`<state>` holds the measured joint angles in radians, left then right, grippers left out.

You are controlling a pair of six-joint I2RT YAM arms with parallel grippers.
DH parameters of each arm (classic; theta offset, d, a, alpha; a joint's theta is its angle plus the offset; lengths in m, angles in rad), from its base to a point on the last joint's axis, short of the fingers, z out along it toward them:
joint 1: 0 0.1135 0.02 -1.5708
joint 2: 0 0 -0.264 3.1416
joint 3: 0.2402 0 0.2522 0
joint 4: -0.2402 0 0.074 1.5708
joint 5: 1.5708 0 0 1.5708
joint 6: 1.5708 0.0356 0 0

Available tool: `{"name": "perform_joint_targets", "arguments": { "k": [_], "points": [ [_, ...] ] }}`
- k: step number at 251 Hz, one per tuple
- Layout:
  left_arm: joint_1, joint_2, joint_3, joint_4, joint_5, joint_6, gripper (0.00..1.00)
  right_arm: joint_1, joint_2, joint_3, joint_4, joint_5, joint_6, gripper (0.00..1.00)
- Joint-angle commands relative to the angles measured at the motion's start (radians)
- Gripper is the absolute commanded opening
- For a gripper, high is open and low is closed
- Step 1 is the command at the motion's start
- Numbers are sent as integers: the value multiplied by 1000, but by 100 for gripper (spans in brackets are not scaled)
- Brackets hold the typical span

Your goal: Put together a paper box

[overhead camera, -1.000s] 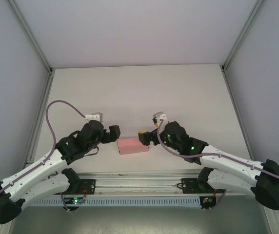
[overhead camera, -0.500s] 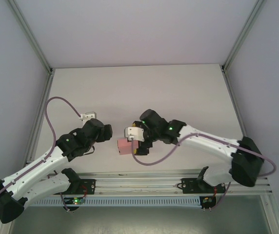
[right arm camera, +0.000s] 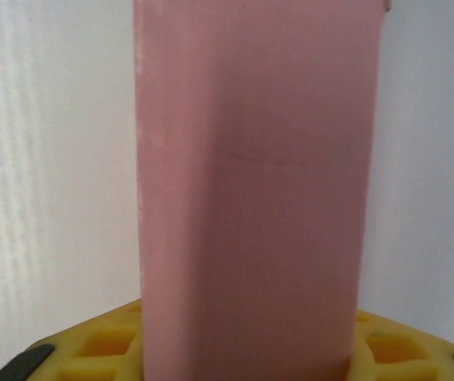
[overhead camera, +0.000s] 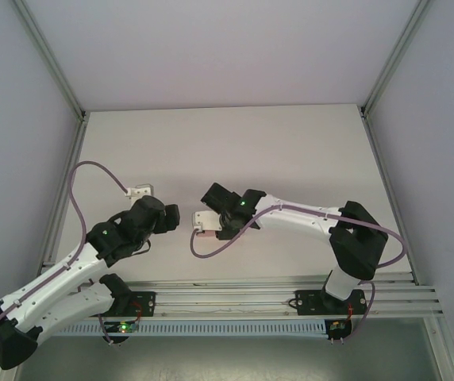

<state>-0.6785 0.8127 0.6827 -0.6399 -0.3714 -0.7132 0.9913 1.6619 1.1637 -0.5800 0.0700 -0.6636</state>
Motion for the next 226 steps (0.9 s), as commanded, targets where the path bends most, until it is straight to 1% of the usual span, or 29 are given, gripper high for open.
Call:
{"name": "perform_joint_targets", "arguments": {
  "k": [1,9,19,25,35,46,65,80,92,99,108,122,136,146,167,180,195,226],
  "points": [
    [15,-34,-14,-23,-41,12,100,11,-101,-36,98,189,44,30],
    [14,-41,-17,-24,-47,11,100,16,-122,-62,159,261,46,33],
    [16,-48,-20,-24,-54,5,100,18,-147,-103,272,369,46,28],
    [16,-54,-24,-23,-54,5,100,20,-156,-125,331,425,31,27],
    [16,-59,-28,-20,-55,4,100,18,-169,-169,437,496,-6,32],
    [16,-64,-31,-15,-52,3,100,7,-170,-224,584,561,-65,32],
    [18,-65,-36,-6,-47,4,100,6,-149,-328,814,578,-243,34],
    [17,-63,-41,1,-45,2,100,7,-112,-417,976,537,-374,37],
    [18,-60,-41,2,-45,-2,100,8,-62,-455,1102,536,-421,37],
    [17,-56,-41,2,-45,0,100,7,-40,-456,1136,551,-424,37],
    [17,-51,-41,1,-46,-3,100,8,-8,-445,1141,583,-427,39],
    [18,-48,-40,0,-43,-7,100,7,39,-426,1146,635,-425,39],
    [20,-45,-38,2,-40,-6,100,11,73,-427,1149,649,-419,39],
    [19,-43,-38,2,-37,-5,100,17,86,-441,1149,635,-414,40],
    [19,-43,-35,-1,-38,-3,100,29,89,-473,1145,603,-382,50],
    [19,-46,-37,-1,-41,-5,100,33,83,-473,1090,599,-351,58],
    [19,-47,-35,-1,-39,-2,100,36,74,-464,1011,583,-313,64],
    [19,-50,-34,0,-34,1,100,40,50,-449,866,536,-246,80]
  ]
}}
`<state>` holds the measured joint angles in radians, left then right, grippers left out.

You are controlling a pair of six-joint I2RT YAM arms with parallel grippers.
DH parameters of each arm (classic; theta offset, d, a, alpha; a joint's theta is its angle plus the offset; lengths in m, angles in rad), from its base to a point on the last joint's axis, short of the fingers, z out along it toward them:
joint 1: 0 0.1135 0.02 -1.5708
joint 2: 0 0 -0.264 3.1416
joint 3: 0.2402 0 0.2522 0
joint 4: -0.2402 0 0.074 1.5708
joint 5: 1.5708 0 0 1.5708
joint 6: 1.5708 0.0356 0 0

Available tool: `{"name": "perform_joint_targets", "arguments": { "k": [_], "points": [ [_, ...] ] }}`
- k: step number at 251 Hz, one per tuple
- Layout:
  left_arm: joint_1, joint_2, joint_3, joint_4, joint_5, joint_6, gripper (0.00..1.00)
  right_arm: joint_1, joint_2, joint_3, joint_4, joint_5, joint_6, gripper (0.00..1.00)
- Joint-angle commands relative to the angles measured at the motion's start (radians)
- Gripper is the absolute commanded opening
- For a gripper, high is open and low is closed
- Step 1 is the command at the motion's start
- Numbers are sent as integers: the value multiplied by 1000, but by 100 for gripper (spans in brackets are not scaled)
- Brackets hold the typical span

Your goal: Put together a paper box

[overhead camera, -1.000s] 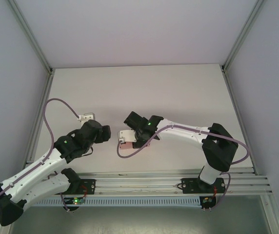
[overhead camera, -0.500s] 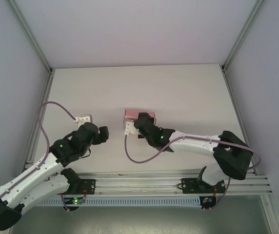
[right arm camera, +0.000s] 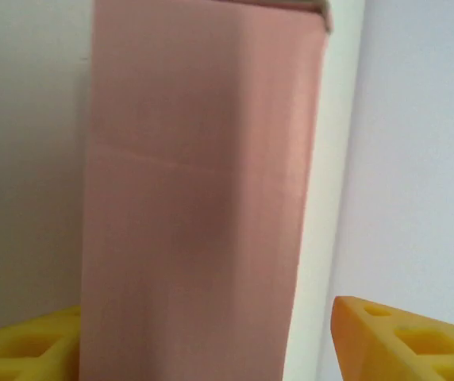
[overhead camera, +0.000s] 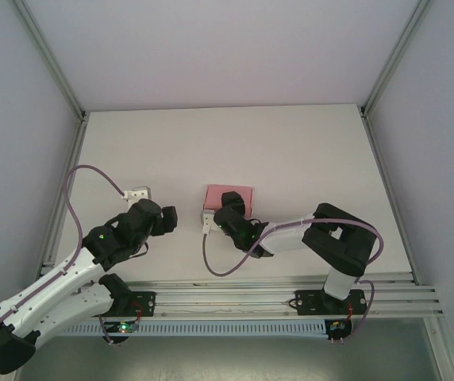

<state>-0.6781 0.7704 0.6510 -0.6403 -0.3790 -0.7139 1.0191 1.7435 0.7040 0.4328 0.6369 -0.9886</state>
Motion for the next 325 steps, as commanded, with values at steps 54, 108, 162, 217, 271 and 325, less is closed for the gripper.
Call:
{"name": "perform_joint_targets", "arguments": {
  "k": [54,108,162,217,271,325],
  "points": [
    [20,-5,3,-1,-20,15,100,29,-141,68,-422,-174,194,98],
    [23,9,20,14,-4,37,100,26,-420,62,-532,-357,298,98],
    [61,25,55,67,-71,88,100,-219,-775,5,-462,-390,689,98],
    [207,64,30,300,-228,350,100,-718,-864,-139,-381,-346,1122,98],
    [526,161,-216,844,-52,484,100,-936,-731,-437,171,-483,1099,98],
    [595,378,-288,1140,8,619,100,-948,-533,-510,544,-494,973,98]
  ]
}}
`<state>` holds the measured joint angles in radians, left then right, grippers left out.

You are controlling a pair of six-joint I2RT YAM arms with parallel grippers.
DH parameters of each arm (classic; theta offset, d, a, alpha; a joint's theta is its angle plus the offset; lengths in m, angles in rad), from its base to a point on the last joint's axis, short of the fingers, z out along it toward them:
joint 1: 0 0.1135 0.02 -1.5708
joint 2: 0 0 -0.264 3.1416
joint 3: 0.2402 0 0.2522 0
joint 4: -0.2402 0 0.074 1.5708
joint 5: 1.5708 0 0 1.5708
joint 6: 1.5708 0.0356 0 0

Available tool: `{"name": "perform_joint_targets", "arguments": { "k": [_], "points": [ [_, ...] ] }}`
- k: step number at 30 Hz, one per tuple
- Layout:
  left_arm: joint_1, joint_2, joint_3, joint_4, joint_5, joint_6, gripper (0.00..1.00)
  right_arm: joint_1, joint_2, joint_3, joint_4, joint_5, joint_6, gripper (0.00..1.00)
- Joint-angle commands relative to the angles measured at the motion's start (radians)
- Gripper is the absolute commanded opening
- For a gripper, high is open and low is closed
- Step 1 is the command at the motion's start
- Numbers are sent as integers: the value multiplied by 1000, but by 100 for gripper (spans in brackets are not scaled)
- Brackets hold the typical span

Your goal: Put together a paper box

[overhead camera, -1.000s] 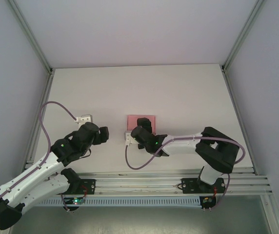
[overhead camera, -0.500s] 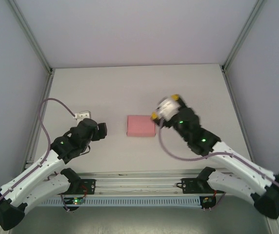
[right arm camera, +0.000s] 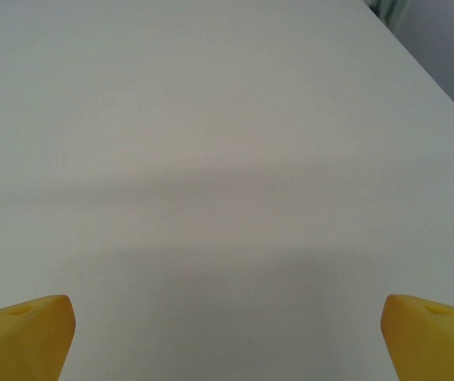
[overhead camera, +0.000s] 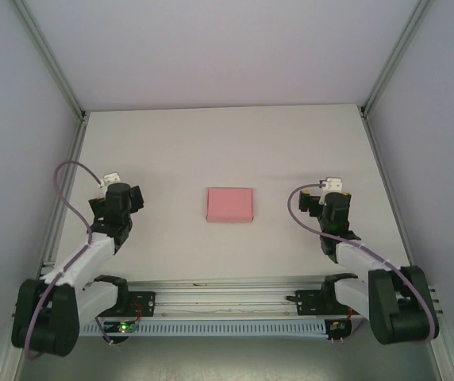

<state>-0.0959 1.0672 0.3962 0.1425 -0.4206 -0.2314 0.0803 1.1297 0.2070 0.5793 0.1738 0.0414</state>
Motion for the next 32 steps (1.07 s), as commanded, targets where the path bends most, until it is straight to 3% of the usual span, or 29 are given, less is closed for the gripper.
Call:
{"name": "perform_joint_targets", "arguments": {
  "k": [1,3,7,8,10,11,12,13,14,16,18,20,32],
  "points": [
    [13,85,-35,367,53,139,100,-9,87,-16,410,-30,-57,98],
    [16,166,-61,491,101,163,100,-18,200,-49,604,-23,-57,98],
    [44,293,-20,576,174,173,100,-36,420,-13,750,-100,-57,98],
    [55,335,-40,670,210,180,100,-36,438,12,751,-114,-58,98],
    [95,500,-79,903,289,163,100,-67,363,123,404,-136,-40,98],
    [106,538,-80,983,311,167,100,-80,386,130,435,-156,-24,98],
    [119,455,-35,735,358,145,100,-85,410,105,526,-160,-6,98],
    [124,472,-1,697,358,146,100,-89,412,106,528,-167,-5,98],
    [119,517,-25,828,416,181,100,-88,392,118,468,-165,-15,98],
    [120,475,10,678,418,179,100,-82,385,120,454,-155,-23,98],
    [115,508,-9,779,421,190,100,-81,393,116,476,-154,-21,98],
    [114,482,9,692,424,189,100,-80,387,118,461,-154,-26,98],
    [113,489,7,711,434,195,100,-79,388,120,460,-151,-25,98]
  ]
}}
